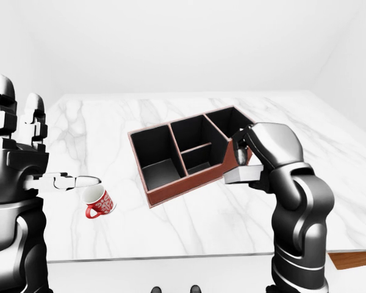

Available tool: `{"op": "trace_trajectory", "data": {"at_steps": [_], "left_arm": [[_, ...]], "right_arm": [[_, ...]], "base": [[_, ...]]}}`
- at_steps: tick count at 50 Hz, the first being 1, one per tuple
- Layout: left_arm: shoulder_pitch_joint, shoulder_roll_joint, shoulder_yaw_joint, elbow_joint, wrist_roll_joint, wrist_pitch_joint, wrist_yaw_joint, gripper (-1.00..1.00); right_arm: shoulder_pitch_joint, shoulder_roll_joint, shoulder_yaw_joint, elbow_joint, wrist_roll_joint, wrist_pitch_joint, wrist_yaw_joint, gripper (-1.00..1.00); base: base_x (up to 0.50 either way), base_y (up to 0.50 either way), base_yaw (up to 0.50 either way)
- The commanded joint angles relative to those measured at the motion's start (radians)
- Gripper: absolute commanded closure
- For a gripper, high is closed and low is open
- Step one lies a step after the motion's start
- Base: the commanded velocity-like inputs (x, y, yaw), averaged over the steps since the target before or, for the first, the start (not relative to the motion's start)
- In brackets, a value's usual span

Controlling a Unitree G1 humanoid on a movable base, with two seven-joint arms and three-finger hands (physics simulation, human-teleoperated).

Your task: Pick up the book and place it in the back compartment of the caddy.

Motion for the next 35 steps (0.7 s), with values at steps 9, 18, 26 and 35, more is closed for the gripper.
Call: {"op": "trace_trajectory", "data": {"at_steps": [9,18,26,35], "left_arm": [[-0.005,0.003,0.003,0.003,-0.005,0.0,0.002,-1.0],[-0.005,0.004,0.006,0.0,-0.008,0.0,0.003,-1.0],[-0.008,0.006,0.009,-0.006,-0.013,0.0,0.004,-1.0],[-0.009,0.007,0.008,-0.006,-0.013,0.0,0.005,-1.0]], "right_arm": [[-0.082,0.053,0.082,-0.079,-0.085,0.0,0.0,1.0],[-0.121,0.084,0.123,-0.075,-0.124,0.0,0.0,1.0],[-0.16,0.112,0.16,-0.054,-0.154,0.0,0.0,1.0],[-0.186,0.13,0.18,-0.036,-0.164,0.0,0.0,1.0]], "base": [[0.0,0.0,0.0],[0.0,0.0,0.0],[0.0,0.0,0.0],[0.0,0.0,0.0]]}}
